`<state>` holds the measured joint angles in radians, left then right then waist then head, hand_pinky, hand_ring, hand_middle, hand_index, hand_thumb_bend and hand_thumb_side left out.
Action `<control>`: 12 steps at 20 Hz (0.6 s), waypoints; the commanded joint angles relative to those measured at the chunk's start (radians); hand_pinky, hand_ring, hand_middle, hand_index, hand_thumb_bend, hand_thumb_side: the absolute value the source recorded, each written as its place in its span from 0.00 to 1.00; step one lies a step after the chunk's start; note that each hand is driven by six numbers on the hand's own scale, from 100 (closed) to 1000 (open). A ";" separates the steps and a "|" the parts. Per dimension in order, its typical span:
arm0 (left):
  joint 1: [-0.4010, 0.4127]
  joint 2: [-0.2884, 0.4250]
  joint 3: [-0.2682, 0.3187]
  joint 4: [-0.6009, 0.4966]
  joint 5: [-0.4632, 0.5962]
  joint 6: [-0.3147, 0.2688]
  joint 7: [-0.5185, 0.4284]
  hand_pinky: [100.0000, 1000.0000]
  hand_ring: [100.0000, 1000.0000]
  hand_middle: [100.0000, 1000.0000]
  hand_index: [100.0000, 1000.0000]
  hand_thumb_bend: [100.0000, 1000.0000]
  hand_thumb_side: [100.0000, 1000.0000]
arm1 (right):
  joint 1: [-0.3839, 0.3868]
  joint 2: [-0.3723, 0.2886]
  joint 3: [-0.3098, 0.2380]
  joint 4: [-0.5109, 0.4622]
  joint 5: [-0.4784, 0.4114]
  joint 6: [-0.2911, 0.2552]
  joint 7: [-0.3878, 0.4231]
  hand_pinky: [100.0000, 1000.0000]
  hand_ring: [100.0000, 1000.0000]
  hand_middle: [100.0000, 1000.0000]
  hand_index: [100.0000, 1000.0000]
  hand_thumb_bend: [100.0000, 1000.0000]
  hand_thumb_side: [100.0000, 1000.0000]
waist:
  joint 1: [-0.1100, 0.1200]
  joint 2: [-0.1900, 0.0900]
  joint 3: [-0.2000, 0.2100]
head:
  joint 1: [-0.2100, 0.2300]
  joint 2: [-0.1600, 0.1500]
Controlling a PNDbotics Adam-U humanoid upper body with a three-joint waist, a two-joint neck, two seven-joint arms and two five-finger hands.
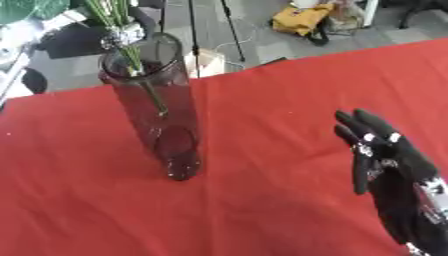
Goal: Arrange flowers into the vase.
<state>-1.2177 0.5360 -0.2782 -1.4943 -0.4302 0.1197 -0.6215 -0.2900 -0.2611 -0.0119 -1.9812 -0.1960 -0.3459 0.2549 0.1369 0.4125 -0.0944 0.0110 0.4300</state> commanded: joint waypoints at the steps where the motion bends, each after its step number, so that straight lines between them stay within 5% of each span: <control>1: -0.024 0.031 0.021 -0.009 0.029 -0.008 -0.017 0.89 0.93 1.00 1.00 0.00 1.00 | -0.008 -0.016 -0.001 -0.019 -0.004 0.002 -0.002 1.00 1.00 0.17 0.94 0.00 1.00 | -0.007 -0.026 0.000 | 0.002 -0.002; 12: -0.018 0.043 0.018 -0.021 -0.058 0.013 -0.080 0.92 0.94 1.00 1.00 0.00 1.00 | -0.005 -0.014 -0.001 -0.019 -0.005 -0.001 -0.002 1.00 1.00 0.17 0.94 0.00 1.00 | -0.013 -0.026 0.005 | 0.011 0.011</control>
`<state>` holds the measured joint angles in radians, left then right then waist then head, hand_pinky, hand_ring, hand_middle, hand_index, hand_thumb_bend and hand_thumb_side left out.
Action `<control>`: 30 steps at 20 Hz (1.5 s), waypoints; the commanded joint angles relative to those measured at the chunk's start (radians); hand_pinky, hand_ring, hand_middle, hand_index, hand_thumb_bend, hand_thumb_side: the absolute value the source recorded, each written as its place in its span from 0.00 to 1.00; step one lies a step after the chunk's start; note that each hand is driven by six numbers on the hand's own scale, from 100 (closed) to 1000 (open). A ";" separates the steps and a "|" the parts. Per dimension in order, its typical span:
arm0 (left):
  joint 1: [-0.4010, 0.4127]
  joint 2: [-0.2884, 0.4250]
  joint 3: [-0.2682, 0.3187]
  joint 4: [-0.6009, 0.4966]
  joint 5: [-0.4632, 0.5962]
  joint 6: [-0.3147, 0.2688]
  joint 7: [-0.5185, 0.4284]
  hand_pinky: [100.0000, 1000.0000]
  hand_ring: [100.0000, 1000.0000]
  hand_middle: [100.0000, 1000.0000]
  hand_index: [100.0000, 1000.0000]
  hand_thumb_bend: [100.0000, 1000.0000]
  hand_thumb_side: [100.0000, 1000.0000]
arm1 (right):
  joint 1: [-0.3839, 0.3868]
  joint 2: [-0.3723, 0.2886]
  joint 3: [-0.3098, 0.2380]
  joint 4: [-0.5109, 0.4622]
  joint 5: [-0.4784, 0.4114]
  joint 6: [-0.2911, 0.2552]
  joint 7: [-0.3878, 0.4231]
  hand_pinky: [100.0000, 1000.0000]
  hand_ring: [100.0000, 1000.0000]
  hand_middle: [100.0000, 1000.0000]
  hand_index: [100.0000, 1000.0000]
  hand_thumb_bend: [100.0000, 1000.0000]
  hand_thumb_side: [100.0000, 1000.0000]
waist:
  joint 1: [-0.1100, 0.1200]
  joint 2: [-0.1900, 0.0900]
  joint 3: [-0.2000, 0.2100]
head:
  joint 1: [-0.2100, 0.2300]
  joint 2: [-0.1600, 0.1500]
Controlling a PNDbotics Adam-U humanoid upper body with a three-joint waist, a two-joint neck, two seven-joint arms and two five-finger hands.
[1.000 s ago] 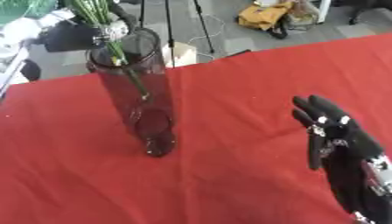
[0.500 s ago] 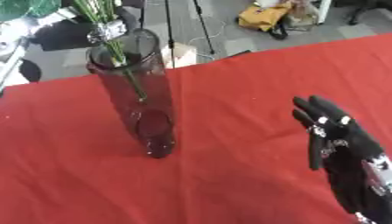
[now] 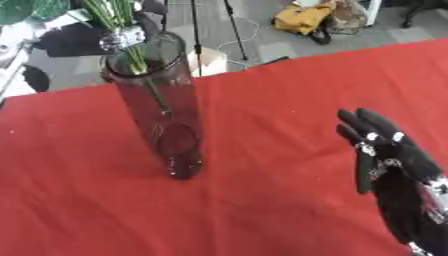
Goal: Arrange flowers into the vase.
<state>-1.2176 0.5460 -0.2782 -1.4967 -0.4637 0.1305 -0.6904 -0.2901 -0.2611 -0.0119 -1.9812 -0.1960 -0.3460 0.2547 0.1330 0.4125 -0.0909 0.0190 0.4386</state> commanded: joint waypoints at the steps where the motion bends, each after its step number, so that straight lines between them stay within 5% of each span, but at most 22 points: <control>1: -0.017 0.033 0.019 -0.018 -0.031 0.003 -0.015 0.92 0.94 1.00 1.00 0.00 1.00 | -0.005 -0.014 -0.001 -0.019 -0.005 -0.001 -0.002 1.00 1.00 0.17 0.94 0.00 1.00 | -0.010 -0.026 0.003 | 0.002 0.002; 30: 0.025 0.080 0.046 -0.031 -0.024 -0.024 -0.003 0.95 0.95 1.00 1.00 0.13 1.00 | 0.003 -0.008 -0.002 -0.019 0.002 -0.005 0.000 1.00 1.00 0.17 0.94 0.00 1.00 | -0.025 -0.027 0.019 | -0.007 -0.011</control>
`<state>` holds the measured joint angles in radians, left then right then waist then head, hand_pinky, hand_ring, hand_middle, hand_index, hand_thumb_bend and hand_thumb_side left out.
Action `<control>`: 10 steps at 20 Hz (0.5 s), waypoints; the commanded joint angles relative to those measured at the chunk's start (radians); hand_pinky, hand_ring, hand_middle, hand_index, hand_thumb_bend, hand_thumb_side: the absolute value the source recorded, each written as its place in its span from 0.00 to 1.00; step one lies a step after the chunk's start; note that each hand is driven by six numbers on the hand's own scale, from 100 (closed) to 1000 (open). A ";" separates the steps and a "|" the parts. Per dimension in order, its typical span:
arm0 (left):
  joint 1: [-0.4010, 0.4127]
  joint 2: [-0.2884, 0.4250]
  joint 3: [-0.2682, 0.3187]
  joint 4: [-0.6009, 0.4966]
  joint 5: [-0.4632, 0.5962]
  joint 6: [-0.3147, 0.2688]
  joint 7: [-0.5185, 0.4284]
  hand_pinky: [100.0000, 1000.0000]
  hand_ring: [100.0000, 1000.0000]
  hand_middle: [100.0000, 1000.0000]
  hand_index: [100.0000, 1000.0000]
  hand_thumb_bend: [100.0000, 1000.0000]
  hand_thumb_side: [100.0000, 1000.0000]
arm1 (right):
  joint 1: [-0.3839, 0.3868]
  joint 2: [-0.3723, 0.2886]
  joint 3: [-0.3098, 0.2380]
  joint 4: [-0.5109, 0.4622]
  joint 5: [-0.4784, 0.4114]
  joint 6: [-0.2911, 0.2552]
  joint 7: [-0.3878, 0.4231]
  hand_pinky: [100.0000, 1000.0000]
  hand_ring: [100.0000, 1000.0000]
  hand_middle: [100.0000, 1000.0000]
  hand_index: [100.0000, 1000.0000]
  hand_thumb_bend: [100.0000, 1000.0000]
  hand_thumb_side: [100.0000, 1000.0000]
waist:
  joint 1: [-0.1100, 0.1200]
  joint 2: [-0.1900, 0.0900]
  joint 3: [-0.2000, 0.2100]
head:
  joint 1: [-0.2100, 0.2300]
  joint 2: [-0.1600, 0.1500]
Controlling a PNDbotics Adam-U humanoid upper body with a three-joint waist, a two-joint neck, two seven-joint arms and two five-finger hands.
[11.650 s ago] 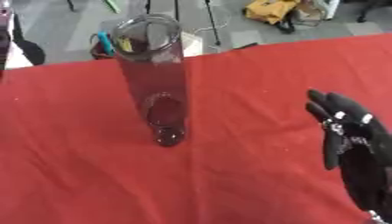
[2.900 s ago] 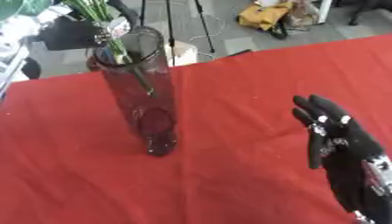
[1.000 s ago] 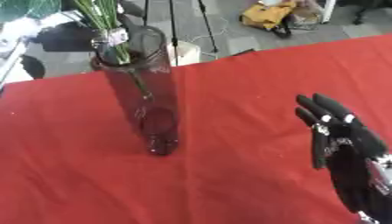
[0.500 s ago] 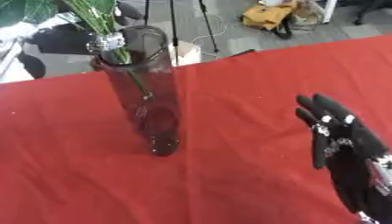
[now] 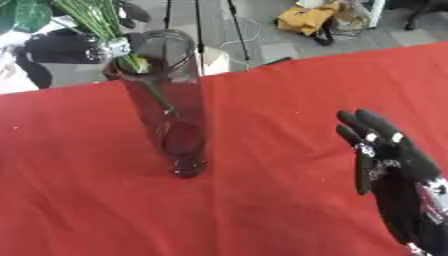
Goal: Arrange flowers into the vase.
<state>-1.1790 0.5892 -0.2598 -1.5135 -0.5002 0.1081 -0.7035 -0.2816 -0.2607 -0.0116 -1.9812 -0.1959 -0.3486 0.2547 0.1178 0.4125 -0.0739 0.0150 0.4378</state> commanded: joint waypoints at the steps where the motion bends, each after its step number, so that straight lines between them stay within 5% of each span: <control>1: -0.013 0.037 0.032 -0.017 0.021 -0.003 0.016 0.94 0.95 1.00 1.00 0.13 1.00 | -0.005 -0.007 -0.003 -0.019 0.003 -0.002 -0.001 1.00 1.00 0.17 0.94 0.00 1.00 | -0.011 -0.027 0.003 | -0.004 -0.010; 10: 0.003 0.051 0.034 -0.018 0.093 -0.011 0.034 0.94 0.94 1.00 1.00 0.14 1.00 | -0.003 -0.005 -0.004 -0.019 0.004 -0.006 -0.003 1.00 1.00 0.17 0.94 0.00 1.00 | -0.018 -0.027 0.007 | -0.007 -0.012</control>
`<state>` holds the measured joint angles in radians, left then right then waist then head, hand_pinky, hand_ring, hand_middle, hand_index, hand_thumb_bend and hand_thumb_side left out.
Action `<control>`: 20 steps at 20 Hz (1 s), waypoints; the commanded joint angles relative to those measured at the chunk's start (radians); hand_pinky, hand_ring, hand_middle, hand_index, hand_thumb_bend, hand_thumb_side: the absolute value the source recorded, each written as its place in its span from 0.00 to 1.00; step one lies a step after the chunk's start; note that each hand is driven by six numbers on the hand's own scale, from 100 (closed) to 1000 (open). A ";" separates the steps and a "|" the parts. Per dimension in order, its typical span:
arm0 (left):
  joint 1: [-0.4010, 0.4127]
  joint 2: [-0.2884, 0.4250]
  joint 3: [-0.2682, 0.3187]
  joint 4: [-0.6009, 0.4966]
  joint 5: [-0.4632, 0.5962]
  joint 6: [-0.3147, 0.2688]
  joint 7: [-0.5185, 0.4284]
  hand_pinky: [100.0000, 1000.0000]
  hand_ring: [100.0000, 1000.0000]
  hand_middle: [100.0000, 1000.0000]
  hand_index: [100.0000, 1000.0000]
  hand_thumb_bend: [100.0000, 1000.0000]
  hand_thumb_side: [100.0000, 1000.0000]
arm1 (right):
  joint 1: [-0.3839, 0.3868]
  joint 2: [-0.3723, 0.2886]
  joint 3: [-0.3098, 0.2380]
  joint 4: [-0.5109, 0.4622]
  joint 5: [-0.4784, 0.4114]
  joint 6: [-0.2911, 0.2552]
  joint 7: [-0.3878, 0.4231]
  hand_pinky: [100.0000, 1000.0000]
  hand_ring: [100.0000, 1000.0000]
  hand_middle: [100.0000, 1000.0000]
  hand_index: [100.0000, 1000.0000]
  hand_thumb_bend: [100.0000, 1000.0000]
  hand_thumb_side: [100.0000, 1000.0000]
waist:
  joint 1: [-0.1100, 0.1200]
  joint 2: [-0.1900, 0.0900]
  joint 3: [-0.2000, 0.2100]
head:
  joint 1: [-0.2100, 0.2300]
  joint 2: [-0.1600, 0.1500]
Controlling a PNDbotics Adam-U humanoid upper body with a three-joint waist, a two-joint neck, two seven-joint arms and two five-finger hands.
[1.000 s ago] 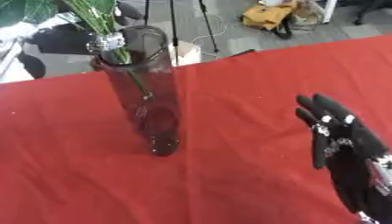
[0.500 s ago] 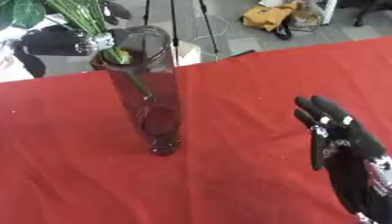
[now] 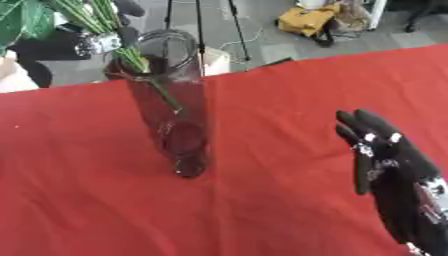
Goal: Arrange flowers into the vase.
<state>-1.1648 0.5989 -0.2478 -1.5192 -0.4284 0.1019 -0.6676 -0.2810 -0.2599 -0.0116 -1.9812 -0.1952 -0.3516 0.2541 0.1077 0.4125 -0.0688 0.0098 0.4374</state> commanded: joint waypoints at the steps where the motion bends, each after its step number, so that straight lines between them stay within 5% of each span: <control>1: -0.010 0.044 0.022 -0.013 0.027 -0.006 -0.005 0.94 0.94 1.00 1.00 0.14 1.00 | -0.003 -0.006 -0.004 -0.019 0.003 -0.003 -0.002 1.00 1.00 0.17 0.94 0.00 1.00 | -0.008 -0.027 0.003 | -0.002 -0.012; 20: 0.029 0.077 0.030 -0.025 0.026 -0.044 -0.056 0.94 0.94 1.00 1.00 0.15 1.00 | 0.002 -0.011 -0.007 -0.019 -0.011 -0.006 -0.008 1.00 1.00 0.17 0.94 0.00 1.00 | -0.015 -0.037 0.014 | -0.011 -0.011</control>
<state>-1.1235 0.6409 -0.2418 -1.5314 -0.3979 0.0603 -0.7224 -0.2729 -0.2597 -0.0122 -1.9812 -0.1966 -0.3565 0.2494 0.0977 0.4041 -0.0557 0.0003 0.4358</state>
